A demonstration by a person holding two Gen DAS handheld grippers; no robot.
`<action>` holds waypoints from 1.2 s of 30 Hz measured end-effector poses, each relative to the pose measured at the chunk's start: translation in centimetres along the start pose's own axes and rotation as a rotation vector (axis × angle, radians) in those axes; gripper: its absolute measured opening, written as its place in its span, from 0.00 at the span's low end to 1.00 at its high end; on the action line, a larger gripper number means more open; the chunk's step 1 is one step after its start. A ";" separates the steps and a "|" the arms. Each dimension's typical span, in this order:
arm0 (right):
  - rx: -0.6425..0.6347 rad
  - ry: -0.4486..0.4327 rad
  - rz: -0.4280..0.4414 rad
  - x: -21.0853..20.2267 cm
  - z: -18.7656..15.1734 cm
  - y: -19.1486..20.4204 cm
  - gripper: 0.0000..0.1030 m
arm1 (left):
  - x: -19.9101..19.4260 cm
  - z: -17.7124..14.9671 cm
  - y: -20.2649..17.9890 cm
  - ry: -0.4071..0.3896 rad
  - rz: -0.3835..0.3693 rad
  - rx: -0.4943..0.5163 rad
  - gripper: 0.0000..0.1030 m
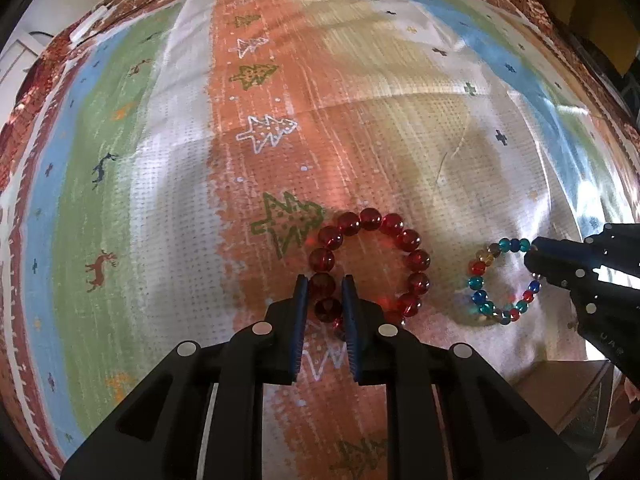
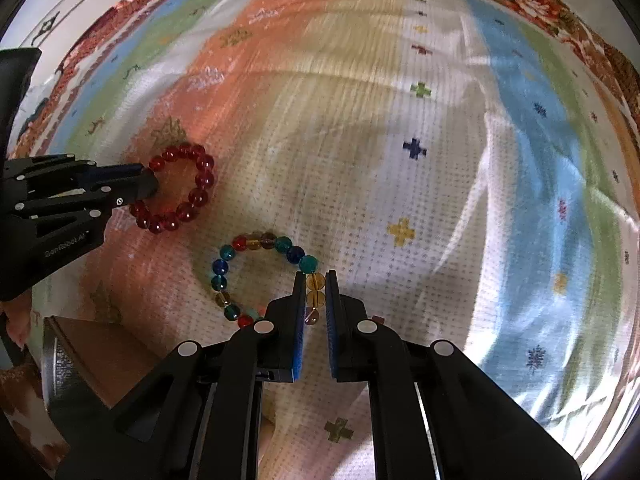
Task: Organize jewelry
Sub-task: 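Grasp the red bracelet with the left while the right grasps the multicolour bracelet, then carry the red and multicolour bracelets over the tin with left and right grippers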
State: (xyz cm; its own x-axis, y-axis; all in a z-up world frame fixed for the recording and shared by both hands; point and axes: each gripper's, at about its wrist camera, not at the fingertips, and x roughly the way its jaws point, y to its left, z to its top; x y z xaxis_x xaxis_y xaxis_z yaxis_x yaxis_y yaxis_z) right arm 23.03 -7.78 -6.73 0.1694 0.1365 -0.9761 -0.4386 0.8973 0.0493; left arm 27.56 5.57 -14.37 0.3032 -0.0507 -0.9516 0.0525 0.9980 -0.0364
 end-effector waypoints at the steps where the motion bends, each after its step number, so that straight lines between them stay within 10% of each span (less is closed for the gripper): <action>1: -0.001 -0.006 -0.001 -0.2 0.0 0.0 0.10 | -0.3 0.0 -0.1 -0.006 0.001 0.000 0.16; 36: 0.027 -0.215 -0.001 -7.1 -0.6 1.7 0.10 | -9.1 -0.9 -1.5 -0.239 0.039 -0.014 0.13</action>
State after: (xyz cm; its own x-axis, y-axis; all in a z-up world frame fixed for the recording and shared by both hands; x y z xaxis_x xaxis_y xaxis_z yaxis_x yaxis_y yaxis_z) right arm 20.59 -7.48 0.15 0.3558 0.2191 -0.9085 -0.4153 0.9080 0.0563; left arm 23.92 4.52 -5.93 0.5217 -0.0185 -0.8529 0.0241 0.9997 -0.0069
